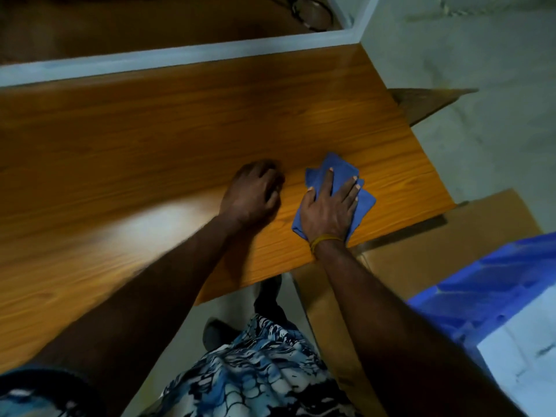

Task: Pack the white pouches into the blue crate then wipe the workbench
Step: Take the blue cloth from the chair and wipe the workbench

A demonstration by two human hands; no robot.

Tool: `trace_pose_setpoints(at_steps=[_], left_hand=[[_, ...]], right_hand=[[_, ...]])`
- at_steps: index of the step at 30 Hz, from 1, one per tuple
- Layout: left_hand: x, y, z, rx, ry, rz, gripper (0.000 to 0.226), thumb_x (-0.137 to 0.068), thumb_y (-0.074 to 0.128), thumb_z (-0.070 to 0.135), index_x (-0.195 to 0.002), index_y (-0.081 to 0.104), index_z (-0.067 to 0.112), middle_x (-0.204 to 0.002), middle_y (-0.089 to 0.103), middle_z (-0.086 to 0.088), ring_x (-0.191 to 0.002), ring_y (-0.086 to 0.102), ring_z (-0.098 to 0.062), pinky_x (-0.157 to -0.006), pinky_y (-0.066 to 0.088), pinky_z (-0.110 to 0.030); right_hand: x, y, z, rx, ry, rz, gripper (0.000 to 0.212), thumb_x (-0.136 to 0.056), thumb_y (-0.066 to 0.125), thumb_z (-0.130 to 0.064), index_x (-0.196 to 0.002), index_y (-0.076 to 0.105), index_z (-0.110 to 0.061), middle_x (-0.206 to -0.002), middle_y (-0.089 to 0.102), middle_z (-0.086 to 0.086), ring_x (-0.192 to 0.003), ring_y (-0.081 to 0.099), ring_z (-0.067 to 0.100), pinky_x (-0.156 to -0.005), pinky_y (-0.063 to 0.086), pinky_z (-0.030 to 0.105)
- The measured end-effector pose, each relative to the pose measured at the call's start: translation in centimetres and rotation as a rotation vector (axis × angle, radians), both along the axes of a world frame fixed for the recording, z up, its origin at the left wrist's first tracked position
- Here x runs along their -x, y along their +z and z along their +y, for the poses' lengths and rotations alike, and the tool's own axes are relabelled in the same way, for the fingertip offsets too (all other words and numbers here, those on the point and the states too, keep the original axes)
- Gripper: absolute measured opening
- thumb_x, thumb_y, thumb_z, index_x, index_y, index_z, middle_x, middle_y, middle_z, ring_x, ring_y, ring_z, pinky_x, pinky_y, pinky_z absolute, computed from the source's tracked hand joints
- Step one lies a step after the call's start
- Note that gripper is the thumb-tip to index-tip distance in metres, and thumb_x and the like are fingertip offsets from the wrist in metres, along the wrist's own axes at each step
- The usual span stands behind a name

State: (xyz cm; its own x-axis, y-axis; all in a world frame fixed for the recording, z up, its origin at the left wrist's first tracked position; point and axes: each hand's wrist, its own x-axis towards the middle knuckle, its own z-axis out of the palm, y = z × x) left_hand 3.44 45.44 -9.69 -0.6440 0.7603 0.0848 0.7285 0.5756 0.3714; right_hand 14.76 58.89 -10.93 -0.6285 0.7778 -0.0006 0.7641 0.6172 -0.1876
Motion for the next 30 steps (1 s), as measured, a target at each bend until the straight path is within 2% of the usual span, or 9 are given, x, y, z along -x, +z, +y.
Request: trace_pose_setpoints(at_steps=[5,9,16,20,22,26,30], left_hand=[[1.8,0.3,2.9,-0.04,0.086,0.005,0.041,-0.091,0.049,0.033,-0.13,0.056,0.021,-0.14,0.05,-0.009,-0.127,0.045,-0.03,-0.106,0.034,-0.04],[4.4,-0.2,4.8,-0.037,0.12,0.021,0.041,-0.095,0.048,0.034,-0.131,0.057,0.016,-0.135,0.055,-0.011,-0.124,0.05,-0.031,-0.104,0.039,-0.041],[7.4,-0.4,6.6,-0.083,0.148,0.066,0.038,-0.096,0.046,0.03,-0.128,0.059,0.013,-0.134,0.055,-0.012,-0.12,0.052,-0.033,-0.101,0.041,-0.043],[8.4,0.0,7.9,-0.136,0.231,0.08,0.034,-0.098,0.043,0.033,-0.115,0.064,0.012,-0.125,0.059,-0.013,-0.112,0.055,-0.034,-0.096,0.042,-0.043],[8.7,-0.2,8.2,-0.142,0.236,0.083,0.032,-0.098,0.045,0.032,-0.116,0.063,0.013,-0.126,0.058,-0.013,-0.114,0.054,-0.033,-0.097,0.041,-0.042],[9.8,-0.8,8.5,-0.084,0.252,0.069,0.035,-0.094,0.051,0.029,-0.124,0.06,0.014,-0.132,0.054,-0.012,-0.118,0.051,-0.033,-0.1,0.038,-0.042],[10.6,-0.7,8.8,-0.056,0.257,0.045,0.037,-0.094,0.047,0.031,-0.122,0.06,0.011,-0.133,0.054,-0.014,-0.118,0.053,-0.034,-0.101,0.04,-0.044]], right_hand=[[4.9,-0.4,4.4,-0.058,0.119,0.034,0.061,-0.098,0.039,-0.044,-0.155,0.024,-0.026,-0.16,0.018,0.023,-0.147,0.017,0.041,-0.117,0.023,0.055],[9.0,-1.0,7.7,-0.106,0.288,0.087,0.059,-0.096,0.037,-0.043,-0.152,0.034,-0.026,-0.157,0.025,0.026,-0.145,0.023,0.044,-0.116,0.025,0.054],[17.4,-0.7,12.0,-0.019,0.485,0.088,0.058,-0.098,0.038,-0.044,-0.154,0.029,-0.03,-0.16,0.019,0.021,-0.148,0.016,0.042,-0.116,0.021,0.054],[22.4,-0.2,13.5,0.005,0.67,0.021,0.057,-0.101,0.037,-0.044,-0.155,0.023,-0.033,-0.162,0.013,0.019,-0.149,0.011,0.042,-0.118,0.019,0.056],[24.6,-0.1,13.7,0.022,0.738,-0.003,0.056,-0.102,0.035,-0.045,-0.155,0.019,-0.036,-0.164,0.007,0.014,-0.15,0.006,0.038,-0.12,0.015,0.053],[28.7,0.1,13.3,0.058,0.769,-0.016,0.056,-0.102,0.032,-0.047,-0.155,0.015,-0.038,-0.165,0.004,0.012,-0.151,0.003,0.036,-0.122,0.011,0.051],[31.1,0.0,13.2,0.077,0.699,0.001,0.058,-0.102,0.033,-0.048,-0.156,0.016,-0.034,-0.164,0.006,0.015,-0.15,0.003,0.037,-0.122,0.008,0.052]])
